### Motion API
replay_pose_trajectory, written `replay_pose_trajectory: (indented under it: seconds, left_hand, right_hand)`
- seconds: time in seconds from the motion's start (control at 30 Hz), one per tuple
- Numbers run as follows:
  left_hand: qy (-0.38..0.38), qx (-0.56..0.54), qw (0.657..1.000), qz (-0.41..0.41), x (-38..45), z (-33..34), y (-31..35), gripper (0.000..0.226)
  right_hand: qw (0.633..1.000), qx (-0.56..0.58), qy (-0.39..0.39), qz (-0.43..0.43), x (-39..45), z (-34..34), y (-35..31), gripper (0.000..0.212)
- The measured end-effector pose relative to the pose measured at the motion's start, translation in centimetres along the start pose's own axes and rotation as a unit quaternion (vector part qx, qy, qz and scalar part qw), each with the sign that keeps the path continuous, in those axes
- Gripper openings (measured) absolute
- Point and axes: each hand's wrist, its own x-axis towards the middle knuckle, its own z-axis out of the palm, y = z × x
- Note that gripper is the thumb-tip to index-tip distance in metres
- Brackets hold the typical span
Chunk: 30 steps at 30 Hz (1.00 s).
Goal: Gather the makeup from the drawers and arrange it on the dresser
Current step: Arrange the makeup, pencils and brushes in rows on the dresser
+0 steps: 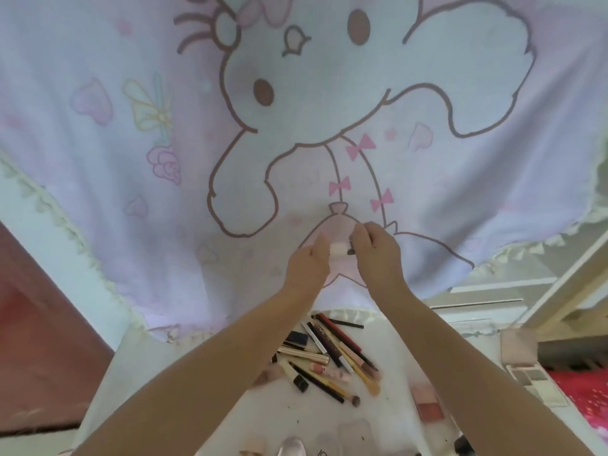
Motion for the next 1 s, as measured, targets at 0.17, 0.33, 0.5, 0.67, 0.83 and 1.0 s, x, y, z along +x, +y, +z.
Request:
replay_pose_trajectory:
  seconds: [0.17, 0.33, 0.5, 0.67, 0.83, 1.0]
  left_hand:
    - [-0.033, -0.073, 0.993, -0.088, -0.6, -1.3, 2.6, 0.045]
    - [-0.109, -0.095, 0.978, -0.148, -2.1, -2.6, 2.3, 0.048]
    - [-0.114, -0.032, 0.990, -0.081, -1.9, -4.5, 2.6, 0.041]
    - [-0.111, 0.024, 0.992, -0.059, -1.5, -5.5, 3.2, 0.040]
    - [-0.098, -0.004, 0.994, -0.038, -0.7, -5.9, 4.1, 0.044]
    - [-0.109, 0.046, 0.993, -0.010, -0.1, -5.7, 3.8, 0.045]
  right_hand:
    - [0.994, -0.017, 0.014, -0.107, 0.3, -0.7, -1.9, 0.017]
    - [0.965, -0.069, -0.032, -0.249, 0.0, -0.9, -1.4, 0.048]
    - [0.978, -0.034, -0.204, -0.024, 1.3, -1.8, -1.4, 0.040]
    - [0.957, 0.078, -0.277, -0.026, 1.8, -2.7, -2.4, 0.026]
    - [0.936, 0.083, -0.340, -0.043, 3.2, -4.1, -2.7, 0.025]
    - [0.951, -0.067, -0.280, -0.112, 3.2, -4.0, -3.0, 0.025]
